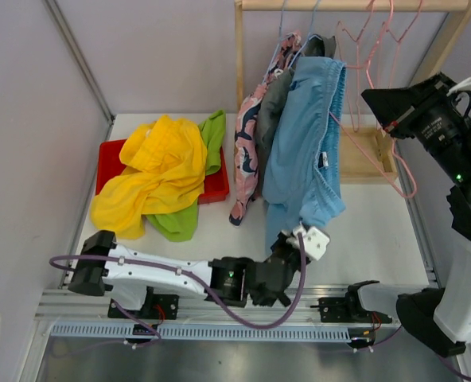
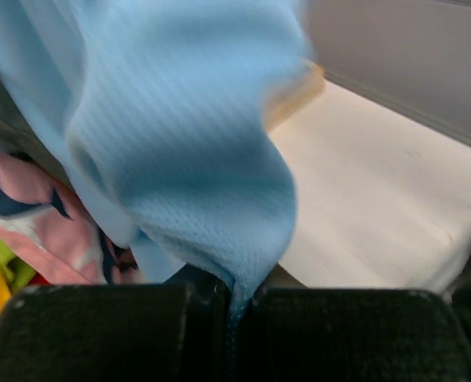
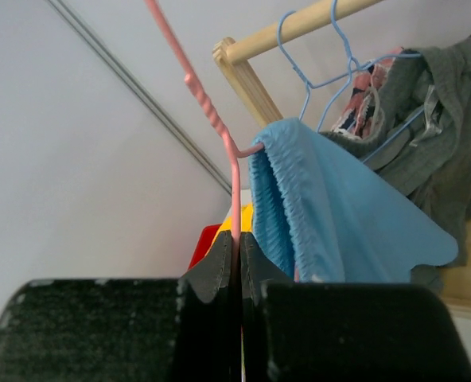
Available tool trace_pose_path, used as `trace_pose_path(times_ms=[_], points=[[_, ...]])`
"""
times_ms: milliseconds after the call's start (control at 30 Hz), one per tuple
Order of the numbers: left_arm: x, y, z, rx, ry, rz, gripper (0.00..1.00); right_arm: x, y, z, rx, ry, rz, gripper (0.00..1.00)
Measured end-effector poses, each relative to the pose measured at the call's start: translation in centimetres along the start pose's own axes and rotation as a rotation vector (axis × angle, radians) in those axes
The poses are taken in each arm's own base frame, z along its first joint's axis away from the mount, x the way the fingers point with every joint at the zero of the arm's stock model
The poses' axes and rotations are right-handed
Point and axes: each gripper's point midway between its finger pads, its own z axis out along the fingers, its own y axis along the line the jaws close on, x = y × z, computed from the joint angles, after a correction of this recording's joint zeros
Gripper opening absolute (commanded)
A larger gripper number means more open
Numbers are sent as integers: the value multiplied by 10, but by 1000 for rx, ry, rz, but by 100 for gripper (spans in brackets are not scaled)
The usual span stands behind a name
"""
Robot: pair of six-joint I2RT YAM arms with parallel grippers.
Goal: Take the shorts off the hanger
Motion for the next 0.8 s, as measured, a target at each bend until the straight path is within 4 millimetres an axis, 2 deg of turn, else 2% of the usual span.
trace_pose_path(times_ms=[67,133,167,200,233,300,400,500,567,633,700,800], points=[[-21,18,17,-36,-6,0,0,3,1,-13,-7,-14,21,0],[-59,46,37,-94,-38,-2,0,8,5,-36,-17,-23,43,0],[-88,66,47,-137,-71,-11,0,9,8,-50,-21,-29,48,0],[-106,82,53,-171,-90,-16,0,9,12,-66,-29,-39,49,0],[-136,101,62,-215,-118,-21,0,10,15,-80,-33,-46,48,0],[-185,130,73,-274,-179,-45,0,6,24,-108,-48,-74,41,0],[-244,182,76,-382,-256,-55,0,-18,54,-155,-127,-176,12,0],[-271,226,64,-488,-281,-6,0,-33,67,-185,-171,-248,-7,0],[-279,246,47,-542,-281,33,0,-34,64,-189,-168,-249,-1,0],[-281,266,26,-596,-263,79,0,-32,54,-182,-143,-232,6,0],[-283,288,3,-652,-243,119,0,-25,40,-166,-101,-198,9,0],[-286,346,-37,-798,-211,125,0,-11,17,-133,-13,-134,-1,0]])
